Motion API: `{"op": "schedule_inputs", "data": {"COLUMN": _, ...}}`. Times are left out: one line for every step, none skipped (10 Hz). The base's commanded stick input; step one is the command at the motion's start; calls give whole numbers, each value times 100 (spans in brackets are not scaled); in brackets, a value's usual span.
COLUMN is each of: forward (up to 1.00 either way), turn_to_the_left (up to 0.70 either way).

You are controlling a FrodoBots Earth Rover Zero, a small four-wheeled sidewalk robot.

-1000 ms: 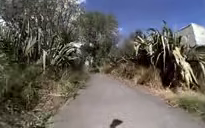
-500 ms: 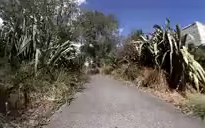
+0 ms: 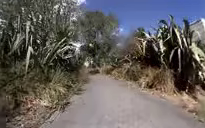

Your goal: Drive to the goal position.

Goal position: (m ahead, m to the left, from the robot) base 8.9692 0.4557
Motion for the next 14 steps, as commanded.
{"op": "schedule_inputs", "data": {"forward": 70, "turn_to_the_left": 0}}
{"op": "schedule_inputs", "data": {"forward": 70, "turn_to_the_left": 0}}
{"op": "schedule_inputs", "data": {"forward": 70, "turn_to_the_left": 0}}
{"op": "schedule_inputs", "data": {"forward": 70, "turn_to_the_left": 0}}
{"op": "schedule_inputs", "data": {"forward": 70, "turn_to_the_left": 0}}
{"op": "schedule_inputs", "data": {"forward": 70, "turn_to_the_left": 0}}
{"op": "schedule_inputs", "data": {"forward": 70, "turn_to_the_left": 0}}
{"op": "schedule_inputs", "data": {"forward": 70, "turn_to_the_left": 0}}
{"op": "schedule_inputs", "data": {"forward": 70, "turn_to_the_left": 0}}
{"op": "schedule_inputs", "data": {"forward": 70, "turn_to_the_left": 0}}
{"op": "schedule_inputs", "data": {"forward": 70, "turn_to_the_left": 0}}
{"op": "schedule_inputs", "data": {"forward": 70, "turn_to_the_left": 0}}
{"op": "schedule_inputs", "data": {"forward": 70, "turn_to_the_left": 0}}
{"op": "schedule_inputs", "data": {"forward": 70, "turn_to_the_left": 0}}
